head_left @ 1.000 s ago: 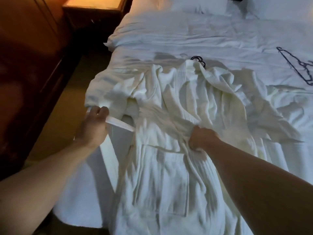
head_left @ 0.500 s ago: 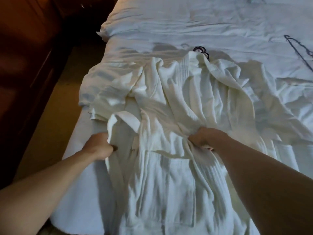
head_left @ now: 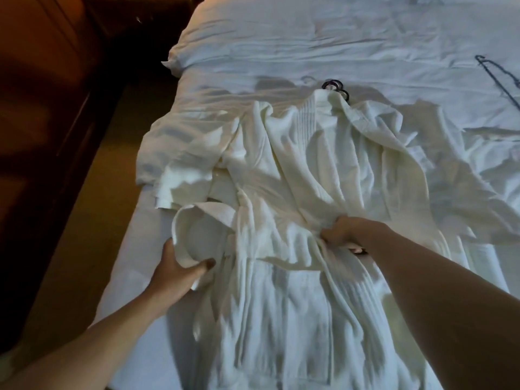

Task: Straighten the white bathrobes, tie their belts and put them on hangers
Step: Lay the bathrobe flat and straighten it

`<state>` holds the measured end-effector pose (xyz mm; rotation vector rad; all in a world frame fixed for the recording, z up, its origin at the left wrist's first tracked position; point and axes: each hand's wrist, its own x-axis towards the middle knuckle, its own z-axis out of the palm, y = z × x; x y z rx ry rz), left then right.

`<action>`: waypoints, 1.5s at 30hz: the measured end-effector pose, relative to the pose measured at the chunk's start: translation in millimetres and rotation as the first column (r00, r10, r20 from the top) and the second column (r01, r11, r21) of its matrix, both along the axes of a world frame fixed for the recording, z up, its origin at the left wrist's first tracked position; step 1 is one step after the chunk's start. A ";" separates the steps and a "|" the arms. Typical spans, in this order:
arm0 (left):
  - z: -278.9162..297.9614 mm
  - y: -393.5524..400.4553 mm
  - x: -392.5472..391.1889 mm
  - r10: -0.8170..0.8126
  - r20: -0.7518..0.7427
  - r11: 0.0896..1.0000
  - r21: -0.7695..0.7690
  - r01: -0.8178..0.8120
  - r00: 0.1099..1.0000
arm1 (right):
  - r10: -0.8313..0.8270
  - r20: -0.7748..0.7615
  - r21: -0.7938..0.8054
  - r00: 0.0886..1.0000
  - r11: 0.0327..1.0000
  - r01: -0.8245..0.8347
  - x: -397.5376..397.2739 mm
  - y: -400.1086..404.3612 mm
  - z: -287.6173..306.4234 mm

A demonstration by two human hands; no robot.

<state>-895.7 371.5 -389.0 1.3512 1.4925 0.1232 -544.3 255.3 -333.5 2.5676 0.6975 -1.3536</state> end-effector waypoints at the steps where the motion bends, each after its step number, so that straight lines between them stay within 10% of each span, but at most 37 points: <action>1: 3.5 -4.8 -2.0 -0.124 0.033 0.992 -0.005 0.124 0.992 | 0.002 0.008 -0.009 1.000 1.000 -0.002 0.0 0.2 -1.6; 4: 8.3 -2.0 1.3 -0.482 -0.098 0.874 0.005 0.485 0.870 | 0.056 0.059 -0.057 0.997 0.997 -0.053 -2.8 0.8 -1.6; 10: 14.5 29.1 2.0 -0.634 -0.320 0.726 0.068 0.684 0.704 | 0.184 0.247 -0.086 0.952 0.982 -0.167 -17.6 -5.6 -3.6; 19: 36.8 73.5 -19.7 -0.098 -0.777 0.656 0.420 0.627 0.622 | 0.212 0.243 0.002 0.947 0.976 -0.219 -8.6 -19.9 -4.4; 21: 33.1 50.7 -2.8 -0.080 -0.682 0.579 0.562 0.591 0.727 | 0.238 0.258 0.026 0.937 0.967 -0.252 -8.8 -21.3 -4.7; 23: 36.6 20.3 31.6 -0.185 -0.402 0.690 0.597 0.410 0.897 | 0.253 0.327 0.084 0.911 0.952 -0.294 -10.1 -25.5 -4.0; 28: 57.1 -31.1 121.2 -0.058 0.035 0.986 0.158 0.052 0.998 | 0.054 0.404 0.428 0.913 0.871 -0.241 -18.0 -55.1 -4.0; 36: 75.1 -34.4 129.5 0.081 0.266 0.989 -0.141 -0.045 0.960 | -0.321 0.219 0.783 0.922 0.622 0.030 -4.8 -60.2 37.8; 40: 85.7 -26.7 111.4 0.085 0.203 0.968 -0.251 -0.032 0.976 | -0.427 -0.061 0.679 0.902 0.645 0.351 5.9 -55.7 44.2; 45: 89.4 -35.3 107.5 0.097 0.107 0.978 -0.194 -0.075 0.989 | -0.478 -0.003 0.702 0.879 0.625 0.342 25.3 -64.4 45.1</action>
